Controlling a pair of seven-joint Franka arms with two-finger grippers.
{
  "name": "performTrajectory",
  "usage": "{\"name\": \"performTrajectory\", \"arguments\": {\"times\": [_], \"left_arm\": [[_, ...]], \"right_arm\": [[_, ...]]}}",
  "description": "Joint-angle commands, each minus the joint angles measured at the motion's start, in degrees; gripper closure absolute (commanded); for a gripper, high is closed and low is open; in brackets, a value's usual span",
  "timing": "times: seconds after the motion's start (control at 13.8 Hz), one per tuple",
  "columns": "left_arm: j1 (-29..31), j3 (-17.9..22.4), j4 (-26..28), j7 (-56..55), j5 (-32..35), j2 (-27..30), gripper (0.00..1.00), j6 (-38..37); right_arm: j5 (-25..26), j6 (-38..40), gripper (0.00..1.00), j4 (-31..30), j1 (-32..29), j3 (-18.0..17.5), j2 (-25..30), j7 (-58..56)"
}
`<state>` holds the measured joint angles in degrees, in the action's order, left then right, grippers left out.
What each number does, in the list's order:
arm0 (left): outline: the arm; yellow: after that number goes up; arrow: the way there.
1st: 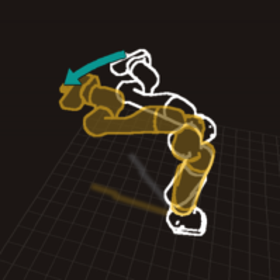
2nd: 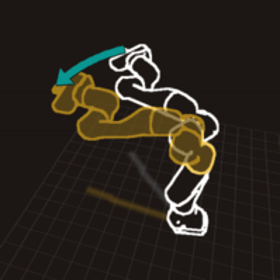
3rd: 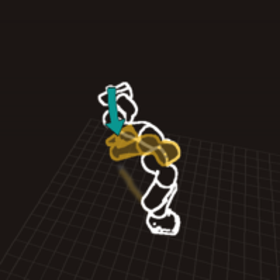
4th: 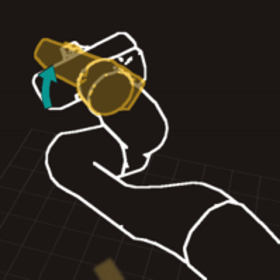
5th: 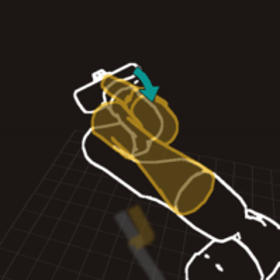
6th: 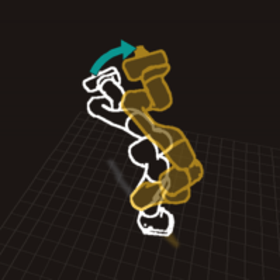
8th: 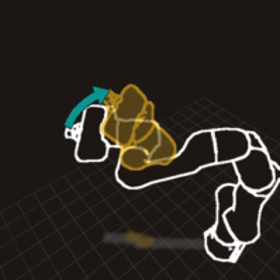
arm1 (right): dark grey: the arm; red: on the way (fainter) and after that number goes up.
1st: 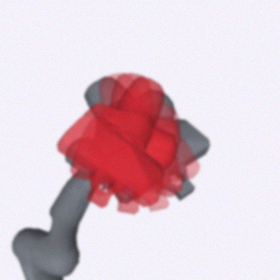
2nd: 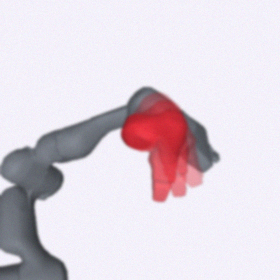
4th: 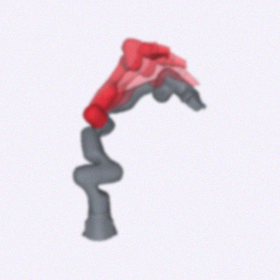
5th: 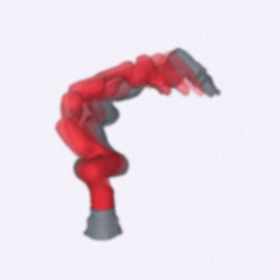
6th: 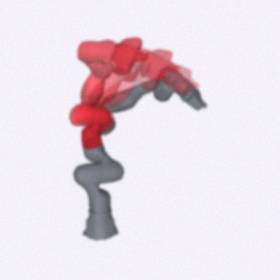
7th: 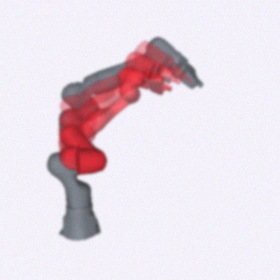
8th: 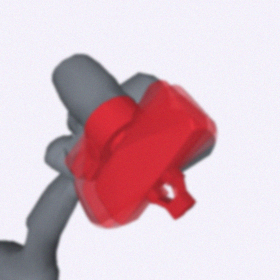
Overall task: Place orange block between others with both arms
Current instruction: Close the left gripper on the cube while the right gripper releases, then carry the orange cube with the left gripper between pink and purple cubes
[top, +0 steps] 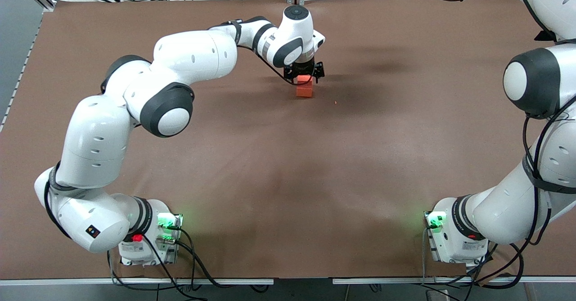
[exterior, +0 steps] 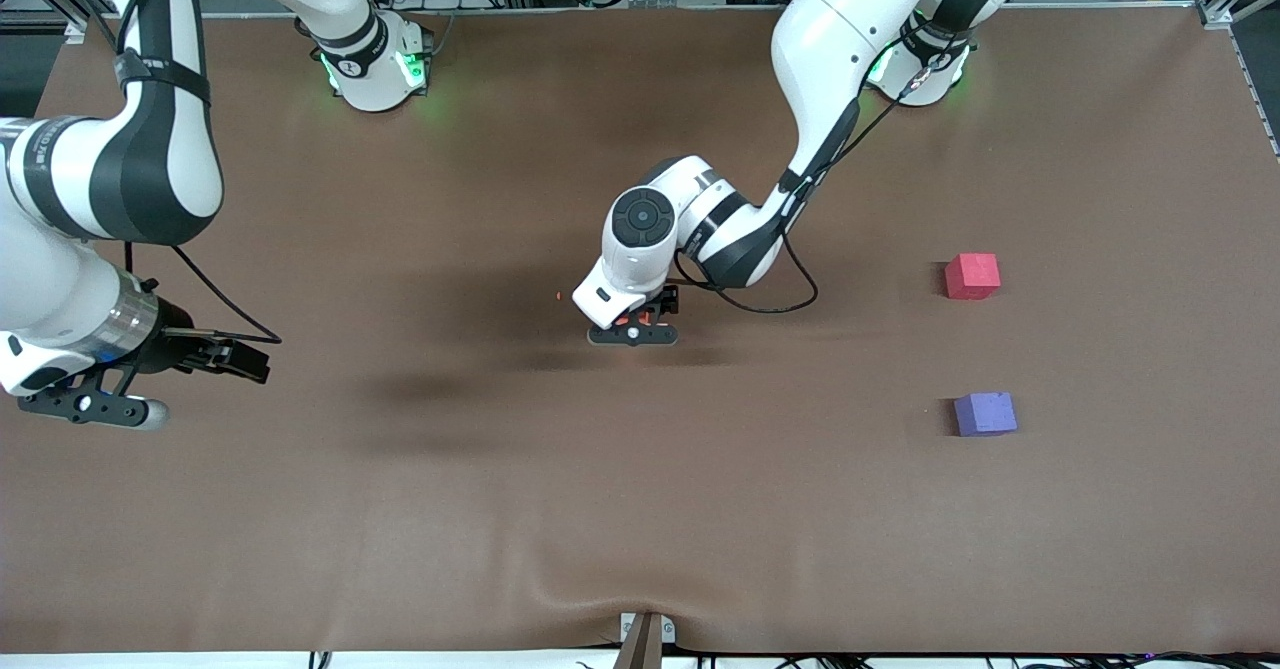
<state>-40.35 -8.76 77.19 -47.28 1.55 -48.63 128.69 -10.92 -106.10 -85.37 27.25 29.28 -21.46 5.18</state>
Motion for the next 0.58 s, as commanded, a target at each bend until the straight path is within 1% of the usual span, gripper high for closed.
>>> {"name": "performTrajectory", "arguments": {"times": [0.0,0.29,0.44,0.51], "left_arm": [[-0.3,0.1,-1.1,-1.9,0.2,-1.3,0.03,0.1],[-0.3,0.1,-1.2,-1.8,0.3,-1.7,0.1,0.2],[-0.4,0.1,-1.2,-1.8,0.3,-2.1,0.18,1.2],[-0.4,0.1,-1.2,-1.8,0.4,-2.2,0.25,1.2]], "right_arm": [[0.7,0.5,0.0,-0.5,0.2,-0.3,1.1,0.2],[0.7,0.8,0.0,-0.5,0.2,-0.2,1.3,0.1],[0.7,0.8,0.0,-0.5,0.3,-0.5,1.4,0.4],[0.7,0.8,0.0,-0.4,0.4,-0.5,1.4,0.4]]}}
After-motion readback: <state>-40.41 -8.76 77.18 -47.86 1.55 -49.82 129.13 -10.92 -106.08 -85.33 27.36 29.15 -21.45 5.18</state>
